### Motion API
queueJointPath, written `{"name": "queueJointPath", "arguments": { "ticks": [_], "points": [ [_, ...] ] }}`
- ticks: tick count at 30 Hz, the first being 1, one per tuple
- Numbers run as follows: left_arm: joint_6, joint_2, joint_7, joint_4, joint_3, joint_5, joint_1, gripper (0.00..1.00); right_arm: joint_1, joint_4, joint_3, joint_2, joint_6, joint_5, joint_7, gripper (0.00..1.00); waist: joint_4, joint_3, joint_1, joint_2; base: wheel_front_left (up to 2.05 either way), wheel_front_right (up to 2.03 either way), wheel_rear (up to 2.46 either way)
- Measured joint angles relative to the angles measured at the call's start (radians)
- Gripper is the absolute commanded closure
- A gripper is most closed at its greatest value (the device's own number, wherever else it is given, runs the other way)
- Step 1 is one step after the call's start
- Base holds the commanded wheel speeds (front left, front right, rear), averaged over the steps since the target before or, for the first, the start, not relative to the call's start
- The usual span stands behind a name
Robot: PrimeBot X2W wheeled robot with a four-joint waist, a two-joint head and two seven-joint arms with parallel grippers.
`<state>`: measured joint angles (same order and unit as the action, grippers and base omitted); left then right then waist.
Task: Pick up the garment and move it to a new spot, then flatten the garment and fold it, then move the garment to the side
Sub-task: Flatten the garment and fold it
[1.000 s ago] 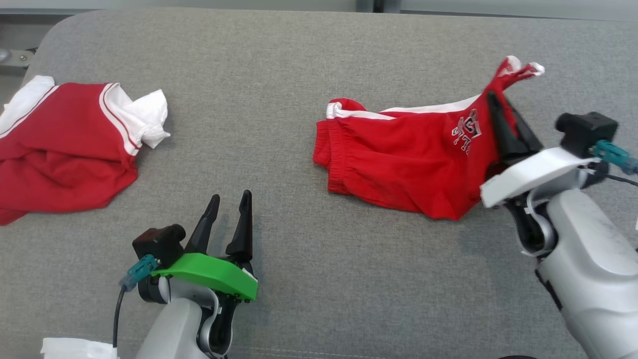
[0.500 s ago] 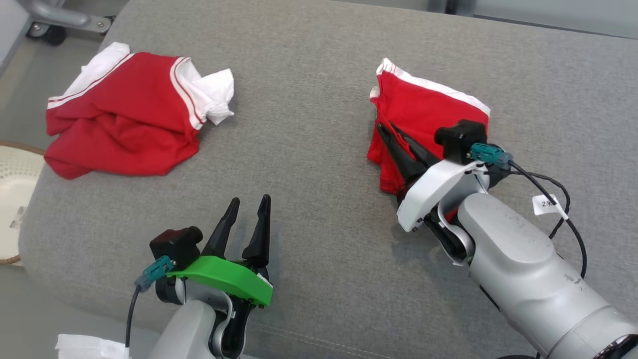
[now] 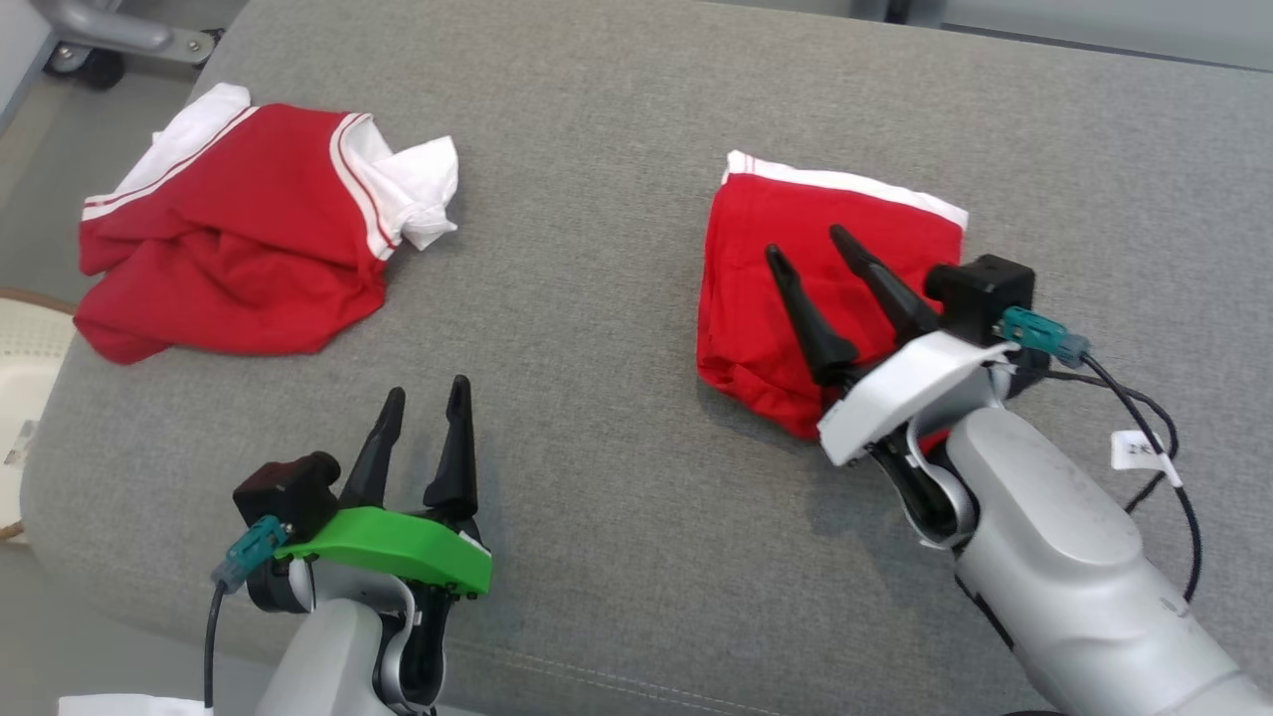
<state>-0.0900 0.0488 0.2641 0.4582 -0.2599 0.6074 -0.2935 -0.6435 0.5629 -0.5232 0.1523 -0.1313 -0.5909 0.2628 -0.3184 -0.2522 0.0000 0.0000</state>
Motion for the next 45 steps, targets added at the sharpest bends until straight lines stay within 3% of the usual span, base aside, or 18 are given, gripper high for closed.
{"name": "queueJointPath", "arguments": {
  "ticks": [9,20,27,45],
  "points": [
    [0.02,-0.001,0.0,-0.075,0.093,-0.113,0.032,0.0,0.188,-0.062,0.265,0.036,0.0,0.14,0.0,0.0,0.121,0.036,0.0,0.0,0.0,0.0,0.0],
    [0.029,-0.001,0.0,-0.088,0.129,-0.242,0.096,0.0,0.37,-0.117,0.479,-0.047,0.001,0.287,0.0,0.0,0.222,0.082,0.0,0.0,0.0,0.0,0.0],
    [0.027,-0.001,0.0,-0.081,0.159,-0.286,0.126,0.0,0.423,-0.149,0.477,-0.071,0.0,0.346,0.0,0.0,0.256,0.116,0.0,0.0,0.0,0.0,0.0],
    [0.018,-0.001,0.0,-0.081,0.228,-0.314,0.28,0.0,0.535,-0.148,0.474,-0.1,0.0,0.339,0.0,0.0,0.301,0.273,0.0,0.0001,0.0,0.0,0.0]
  ]
}}
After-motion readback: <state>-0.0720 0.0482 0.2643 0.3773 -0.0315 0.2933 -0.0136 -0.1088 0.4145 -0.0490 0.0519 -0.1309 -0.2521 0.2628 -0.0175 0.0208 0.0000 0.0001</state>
